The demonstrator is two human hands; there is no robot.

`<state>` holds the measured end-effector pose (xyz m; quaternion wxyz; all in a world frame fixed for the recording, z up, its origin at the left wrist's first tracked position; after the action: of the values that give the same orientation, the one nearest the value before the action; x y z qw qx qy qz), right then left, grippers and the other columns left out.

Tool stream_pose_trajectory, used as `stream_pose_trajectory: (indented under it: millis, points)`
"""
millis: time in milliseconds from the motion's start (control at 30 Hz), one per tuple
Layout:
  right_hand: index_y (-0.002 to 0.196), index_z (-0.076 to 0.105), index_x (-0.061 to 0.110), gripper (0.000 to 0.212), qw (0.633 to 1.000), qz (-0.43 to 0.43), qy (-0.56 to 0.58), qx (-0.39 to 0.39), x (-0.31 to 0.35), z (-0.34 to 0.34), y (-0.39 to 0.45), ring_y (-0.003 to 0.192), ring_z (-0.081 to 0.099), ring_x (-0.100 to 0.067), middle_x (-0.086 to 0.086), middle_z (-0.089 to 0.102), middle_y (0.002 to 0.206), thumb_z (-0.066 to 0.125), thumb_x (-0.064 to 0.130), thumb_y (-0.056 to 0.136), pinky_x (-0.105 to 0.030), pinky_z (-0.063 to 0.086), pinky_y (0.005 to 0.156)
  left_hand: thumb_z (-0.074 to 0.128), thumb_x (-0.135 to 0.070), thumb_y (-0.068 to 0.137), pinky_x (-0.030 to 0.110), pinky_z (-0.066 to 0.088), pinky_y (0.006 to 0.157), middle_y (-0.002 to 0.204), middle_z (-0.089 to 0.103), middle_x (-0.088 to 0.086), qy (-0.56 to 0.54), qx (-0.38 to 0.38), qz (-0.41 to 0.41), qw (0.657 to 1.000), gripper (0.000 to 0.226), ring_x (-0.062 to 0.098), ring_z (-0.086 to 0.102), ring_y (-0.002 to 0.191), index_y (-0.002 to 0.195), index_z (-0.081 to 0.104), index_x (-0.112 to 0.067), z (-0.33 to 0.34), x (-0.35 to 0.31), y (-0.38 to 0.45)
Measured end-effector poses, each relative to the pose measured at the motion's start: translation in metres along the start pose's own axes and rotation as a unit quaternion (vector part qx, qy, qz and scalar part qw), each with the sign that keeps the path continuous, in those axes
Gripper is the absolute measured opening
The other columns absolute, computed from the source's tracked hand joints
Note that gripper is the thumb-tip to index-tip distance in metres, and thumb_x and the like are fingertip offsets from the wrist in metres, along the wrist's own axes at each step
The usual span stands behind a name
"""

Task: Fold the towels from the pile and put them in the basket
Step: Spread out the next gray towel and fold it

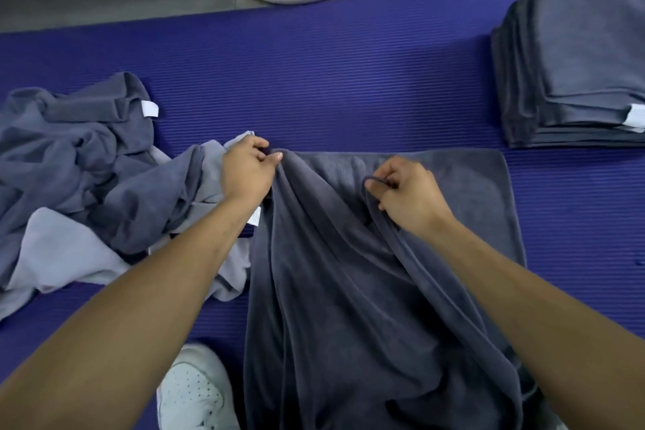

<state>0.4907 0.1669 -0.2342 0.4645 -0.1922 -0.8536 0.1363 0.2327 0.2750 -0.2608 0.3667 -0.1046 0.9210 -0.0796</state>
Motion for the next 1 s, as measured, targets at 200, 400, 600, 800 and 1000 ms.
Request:
stream_pose_trajectory:
  millis: [200, 400, 600, 800, 1000]
  points:
    - [0.085, 0.059, 0.020, 0.011, 1.000, 0.005, 0.011, 0.000, -0.007, 0.004, -0.003, 0.068, 0.068, -0.020, -0.003, 0.070, 0.071, 0.063, 0.024, 0.095, -0.027, 0.055, 0.059, 0.068, -0.019, 0.091, 0.023, 0.042, 0.073, 0.078, 0.063, 0.000, 0.056, 0.015, -0.023, 0.998, 0.008, 0.016, 0.060, 0.080, 0.087, 0.062, -0.016, 0.004, -0.006, 0.001]
    - [0.085, 0.060, 0.020, 0.011, 0.999, 0.022, 0.036, -0.002, -0.016, -0.001, -0.004, 0.068, 0.069, -0.021, -0.002, 0.071, 0.069, 0.063, 0.024, 0.095, -0.032, 0.056, 0.060, 0.066, -0.015, 0.092, 0.013, 0.042, 0.061, 0.076, 0.060, -0.007, -0.028, 0.022, -0.009, 0.999, 0.009, 0.005, 0.055, 0.065, 0.092, 0.058, -0.018, 0.005, -0.002, -0.010]
    - [0.087, 0.062, 0.019, 0.010, 0.998, 0.029, 0.051, -0.008, -0.022, -0.005, -0.007, 0.067, 0.068, -0.014, 0.001, 0.070, 0.068, 0.063, 0.025, 0.095, -0.022, 0.053, 0.057, 0.069, -0.013, 0.090, 0.020, 0.053, 0.083, 0.089, 0.072, -0.009, -0.111, -0.033, 0.055, 0.992, 0.009, 0.007, 0.069, 0.088, 0.096, 0.072, -0.019, -0.008, 0.000, -0.023]
    - [0.088, 0.061, 0.019, 0.009, 0.998, 0.027, 0.047, -0.010, -0.021, -0.004, -0.005, 0.065, 0.068, -0.012, 0.001, 0.070, 0.067, 0.064, 0.024, 0.095, -0.019, 0.053, 0.055, 0.071, -0.012, 0.087, 0.020, 0.054, 0.081, 0.081, 0.070, -0.011, -0.091, -0.037, 0.023, 0.995, 0.012, 0.009, 0.069, 0.083, 0.087, 0.071, -0.024, -0.009, 0.005, -0.012]
    - [0.087, 0.061, 0.019, 0.010, 0.999, 0.024, 0.037, -0.008, -0.019, -0.002, -0.004, 0.067, 0.069, -0.018, 0.000, 0.071, 0.070, 0.064, 0.024, 0.095, -0.032, 0.058, 0.063, 0.073, -0.012, 0.086, 0.016, 0.053, 0.075, 0.076, 0.068, -0.014, -0.067, -0.053, 0.040, 0.996, 0.010, 0.004, 0.067, 0.075, 0.081, 0.071, -0.020, -0.011, 0.002, -0.014]
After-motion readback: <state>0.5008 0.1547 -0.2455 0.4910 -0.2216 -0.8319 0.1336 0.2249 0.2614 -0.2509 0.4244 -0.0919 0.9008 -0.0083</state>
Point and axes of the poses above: each hand's wrist, its own y-axis towards the middle knuckle, its own z-axis out of the palm, x = y × z, the point moved 9 cm from there along y, towards the middle knuckle
